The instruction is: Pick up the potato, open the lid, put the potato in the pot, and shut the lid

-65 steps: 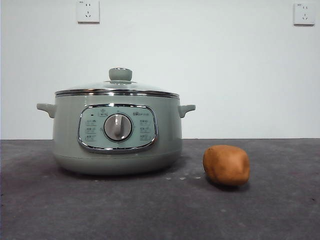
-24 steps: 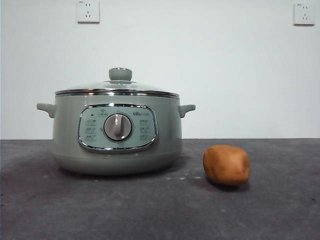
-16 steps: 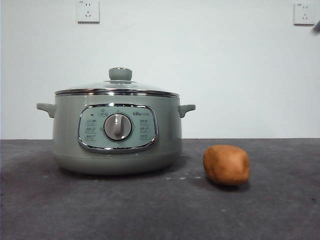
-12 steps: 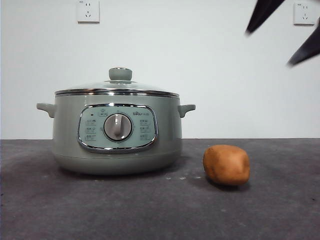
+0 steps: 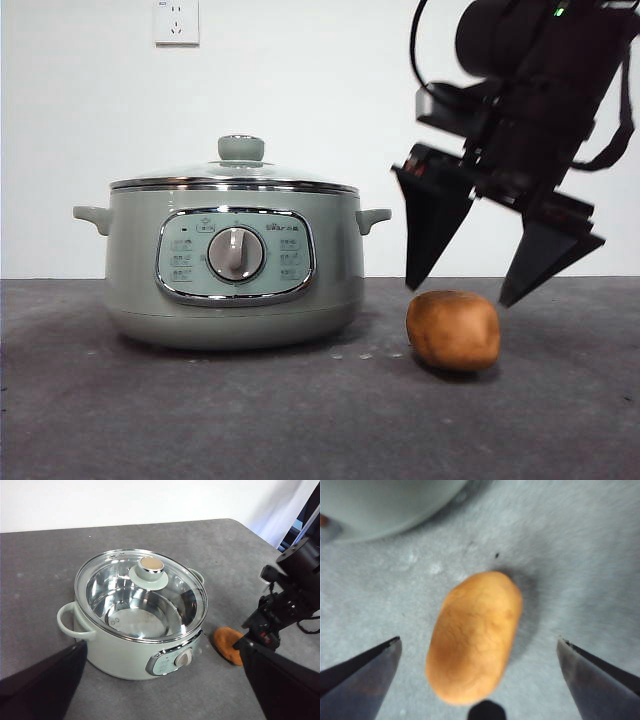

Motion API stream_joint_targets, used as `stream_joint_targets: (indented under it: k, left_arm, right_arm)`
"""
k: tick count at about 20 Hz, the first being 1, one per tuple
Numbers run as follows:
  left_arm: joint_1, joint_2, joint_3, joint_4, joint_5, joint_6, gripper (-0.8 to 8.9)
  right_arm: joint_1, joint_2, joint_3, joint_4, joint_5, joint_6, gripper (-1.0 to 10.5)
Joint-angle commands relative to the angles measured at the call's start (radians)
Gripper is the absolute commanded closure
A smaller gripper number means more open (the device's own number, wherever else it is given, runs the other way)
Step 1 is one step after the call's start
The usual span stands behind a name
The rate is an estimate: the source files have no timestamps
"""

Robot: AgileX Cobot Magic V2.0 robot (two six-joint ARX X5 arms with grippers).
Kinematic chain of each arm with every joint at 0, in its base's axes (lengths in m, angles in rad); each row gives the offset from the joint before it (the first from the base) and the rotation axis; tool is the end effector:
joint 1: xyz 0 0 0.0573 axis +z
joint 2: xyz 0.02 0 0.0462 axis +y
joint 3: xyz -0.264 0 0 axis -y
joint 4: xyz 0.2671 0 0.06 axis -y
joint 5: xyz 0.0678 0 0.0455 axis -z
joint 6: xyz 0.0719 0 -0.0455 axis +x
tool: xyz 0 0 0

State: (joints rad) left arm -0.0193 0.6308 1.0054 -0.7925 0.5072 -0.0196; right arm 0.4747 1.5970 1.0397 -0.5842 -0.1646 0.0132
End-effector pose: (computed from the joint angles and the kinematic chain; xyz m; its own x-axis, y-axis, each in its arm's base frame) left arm 0.1521 -0.0379 0.3598 0.7894 -0.5011 -0.3547 0.4527 0.8654 -0.2150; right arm 0.2998 0.1673 0.1509 0.2903 0.3334 -0.8970 -0.5008 0.8516 0.1545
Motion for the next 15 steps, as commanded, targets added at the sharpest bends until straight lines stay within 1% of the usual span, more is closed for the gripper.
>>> stream_joint_targets:
  k: [1,2,3,7,10,11,15]
  left_arm:
    - [-0.002,-0.002,0.001,0.005,0.001,0.005,2.42]
    - [-0.002,-0.002,0.001,0.005,0.001,0.005,2.42]
    - [-0.002,-0.002,0.001,0.004,0.001,0.005,2.42]
    - [-0.002,0.002,0.001,0.005,0.001,0.005,2.42]
    - [-0.002,0.013,0.001,-0.003,0.002,0.005,2.42]
    - [-0.002,0.019,0.001,-0.006,0.002,0.005,2.42]
    - [-0.002,0.032,0.001,-0.003,0.022,0.005,2.43]
  right_arm:
    - [0.011,0.047,0.003,0.019,0.013,0.014,3.2]
    - [0.011,0.060,0.003,0.023,0.021,0.022,3.5]
    - [0.011,0.073,0.003,0.028,0.034,0.029,4.3]
    - [0.011,0.079,0.003,0.034,0.031,0.040,7.2]
    - [0.011,0.080,0.003,0.035,-0.030,0.040,8.9]
    - [0.011,0.080,0.003,0.036,-0.040,0.040,9.7]
    - [0.010,0.071,0.003,0.036,-0.035,0.040,9.6]
